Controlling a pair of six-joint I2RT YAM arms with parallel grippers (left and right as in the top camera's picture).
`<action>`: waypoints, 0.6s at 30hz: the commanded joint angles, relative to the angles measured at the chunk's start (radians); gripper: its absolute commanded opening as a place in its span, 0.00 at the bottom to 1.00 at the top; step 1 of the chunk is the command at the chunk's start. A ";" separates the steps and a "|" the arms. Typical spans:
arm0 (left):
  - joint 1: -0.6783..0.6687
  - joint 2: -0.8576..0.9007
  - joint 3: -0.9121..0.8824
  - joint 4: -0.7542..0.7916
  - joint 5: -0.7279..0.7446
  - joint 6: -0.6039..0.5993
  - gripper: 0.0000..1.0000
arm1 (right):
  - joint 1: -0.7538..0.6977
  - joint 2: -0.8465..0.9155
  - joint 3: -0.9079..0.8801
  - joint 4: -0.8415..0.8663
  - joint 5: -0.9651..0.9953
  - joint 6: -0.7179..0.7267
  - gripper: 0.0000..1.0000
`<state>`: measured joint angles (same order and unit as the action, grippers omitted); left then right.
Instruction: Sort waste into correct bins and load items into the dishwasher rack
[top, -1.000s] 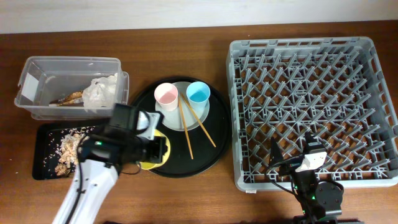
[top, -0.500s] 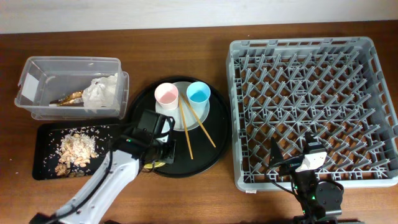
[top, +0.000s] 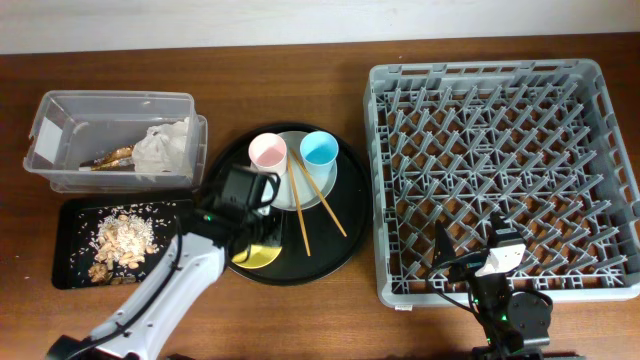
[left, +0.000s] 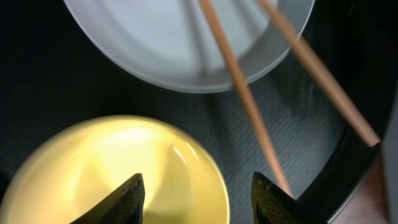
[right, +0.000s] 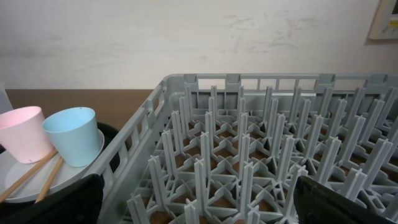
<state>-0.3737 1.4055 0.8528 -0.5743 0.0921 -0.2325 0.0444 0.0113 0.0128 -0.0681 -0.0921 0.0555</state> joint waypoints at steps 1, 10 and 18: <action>0.061 0.000 0.217 -0.062 -0.014 -0.003 0.60 | -0.006 -0.006 -0.007 -0.003 -0.002 0.002 0.98; 0.305 -0.004 0.594 -0.302 -0.015 -0.006 0.99 | -0.006 -0.006 -0.007 0.023 -0.087 0.036 0.98; 0.391 0.000 0.595 -0.303 -0.014 -0.006 0.99 | -0.006 0.009 0.089 0.026 -0.226 0.117 0.98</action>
<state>0.0128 1.4082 1.4353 -0.8753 0.0772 -0.2367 0.0444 0.0120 0.0231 -0.0383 -0.2615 0.0986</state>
